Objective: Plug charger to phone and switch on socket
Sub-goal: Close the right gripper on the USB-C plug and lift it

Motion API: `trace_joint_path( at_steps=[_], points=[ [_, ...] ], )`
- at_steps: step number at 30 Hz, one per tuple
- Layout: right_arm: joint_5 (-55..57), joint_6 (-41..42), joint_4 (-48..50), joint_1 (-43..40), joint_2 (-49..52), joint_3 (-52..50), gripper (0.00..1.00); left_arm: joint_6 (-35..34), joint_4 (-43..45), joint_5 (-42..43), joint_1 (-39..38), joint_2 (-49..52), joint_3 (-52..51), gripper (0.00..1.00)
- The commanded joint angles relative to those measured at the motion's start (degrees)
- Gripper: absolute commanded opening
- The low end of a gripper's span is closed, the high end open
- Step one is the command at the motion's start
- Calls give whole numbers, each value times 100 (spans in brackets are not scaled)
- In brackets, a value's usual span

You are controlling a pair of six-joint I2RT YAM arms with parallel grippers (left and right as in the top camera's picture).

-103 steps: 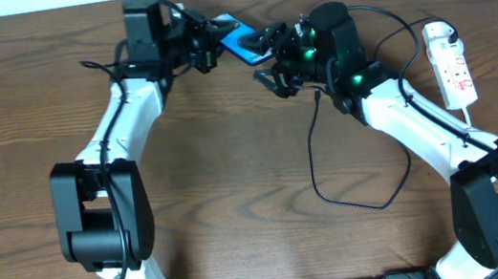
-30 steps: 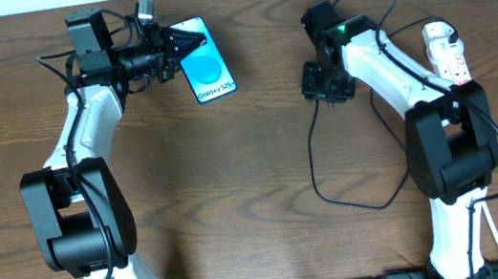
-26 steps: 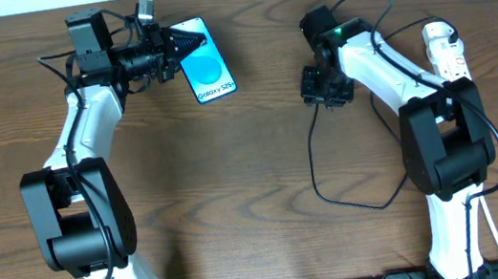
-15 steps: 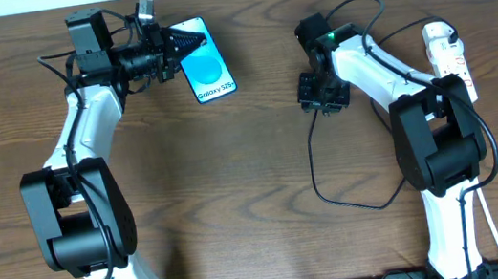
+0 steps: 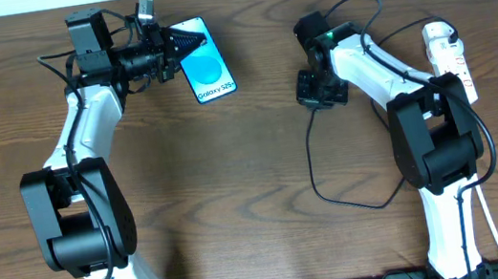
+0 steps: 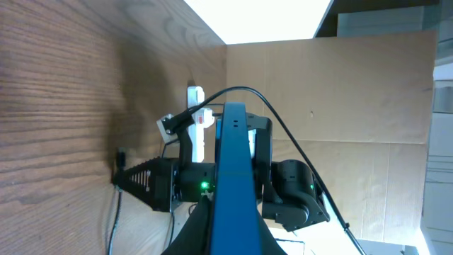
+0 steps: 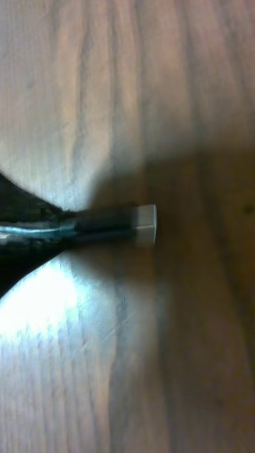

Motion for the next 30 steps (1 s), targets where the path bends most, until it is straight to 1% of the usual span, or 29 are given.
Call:
trace_joint_path(
  at_steps=[1,4,7,9,11,13,20,23,27,30],
  points=[
    [-13,-297,188,87,380,-52,1,-79,13,103,9,-107,9,7],
    [-13,-822,286,81,361,-42,1,-79,11,103,7,-107,9,7],
    [-94,-911,240,17,258,-33,1,-79,11,103,7,-107,9,7],
    [-424,-1204,229,-33,122,-33,1,-103,11,103,9,-107,9,7],
    [-903,-1779,308,-92,-131,-33,1,-149,13,101,9,-105,9,7],
    [-1134,-2135,352,-116,-435,-33,1,-164,13,101,9,-107,9,7],
    [-1145,-2634,382,-118,-1668,-33,1,-166,13,103,9,-107,9,7],
    [-1143,-2636,306,-118,-2227,-35,1,-166,13,101,9,-107,9,7],
    [-1174,-2769,76,-116,-2520,-35,1,-166,15,101,9,-107,9,7],
    [-1464,-2935,-20,-70,-2535,-37,1,-201,17,98,9,-107,9,7]
  ],
)
